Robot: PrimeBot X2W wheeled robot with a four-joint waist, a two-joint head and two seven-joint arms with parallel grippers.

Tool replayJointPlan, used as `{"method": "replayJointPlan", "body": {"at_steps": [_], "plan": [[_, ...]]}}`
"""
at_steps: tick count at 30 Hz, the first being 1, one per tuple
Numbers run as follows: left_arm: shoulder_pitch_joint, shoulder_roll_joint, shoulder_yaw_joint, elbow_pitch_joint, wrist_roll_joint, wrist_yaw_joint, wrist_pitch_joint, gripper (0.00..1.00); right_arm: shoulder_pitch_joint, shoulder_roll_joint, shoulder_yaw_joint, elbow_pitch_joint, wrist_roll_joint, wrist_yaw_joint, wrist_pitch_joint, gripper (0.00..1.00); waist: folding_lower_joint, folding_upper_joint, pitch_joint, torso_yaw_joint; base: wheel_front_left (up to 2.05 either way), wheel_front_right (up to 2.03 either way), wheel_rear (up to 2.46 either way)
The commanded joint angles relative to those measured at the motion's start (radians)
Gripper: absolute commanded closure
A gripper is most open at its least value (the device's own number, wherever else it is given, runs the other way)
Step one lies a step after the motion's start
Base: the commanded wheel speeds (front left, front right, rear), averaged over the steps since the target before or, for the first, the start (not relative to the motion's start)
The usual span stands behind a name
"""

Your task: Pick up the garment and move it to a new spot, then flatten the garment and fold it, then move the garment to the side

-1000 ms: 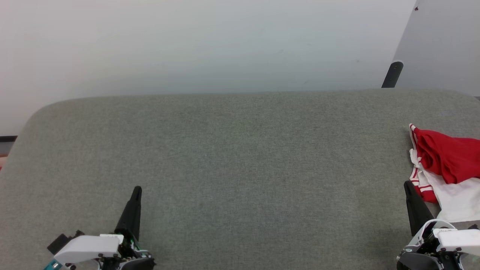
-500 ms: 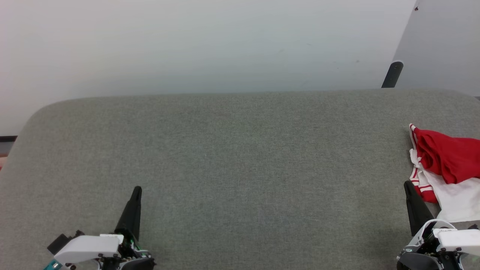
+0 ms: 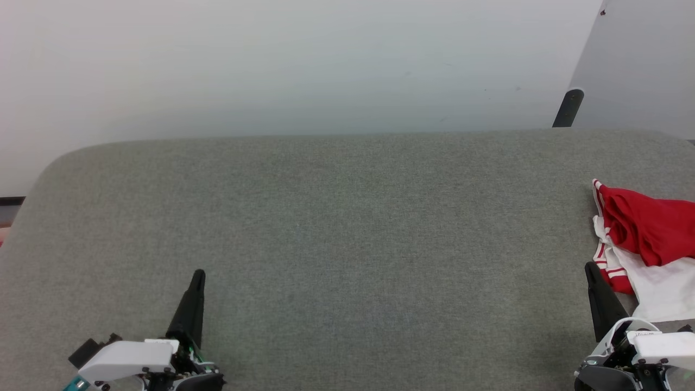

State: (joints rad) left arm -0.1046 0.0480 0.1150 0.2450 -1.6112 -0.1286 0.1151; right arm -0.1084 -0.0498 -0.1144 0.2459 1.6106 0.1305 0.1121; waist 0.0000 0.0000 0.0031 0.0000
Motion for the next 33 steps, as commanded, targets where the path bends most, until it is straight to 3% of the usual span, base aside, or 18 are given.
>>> {"method": "replayJointPlan", "body": {"at_steps": [1, 33], "plan": [[-0.009, 0.001, 0.003, 0.001, -0.002, -0.004, 0.003, 1.0, -0.002, 0.002, 0.0, 0.0, 0.004, 0.0, 0.003, 1.0, 0.0, 0.0, 0.0, 0.0, 0.0, 0.0, 0.0], [-0.009, 0.001, 0.002, 0.001, -0.002, -0.004, 0.003, 1.0, -0.002, 0.002, 0.0, 0.0, 0.005, 0.0, 0.003, 1.0, 0.0, 0.0, 0.0, 0.0, 0.0, 0.0, 0.0]]}}
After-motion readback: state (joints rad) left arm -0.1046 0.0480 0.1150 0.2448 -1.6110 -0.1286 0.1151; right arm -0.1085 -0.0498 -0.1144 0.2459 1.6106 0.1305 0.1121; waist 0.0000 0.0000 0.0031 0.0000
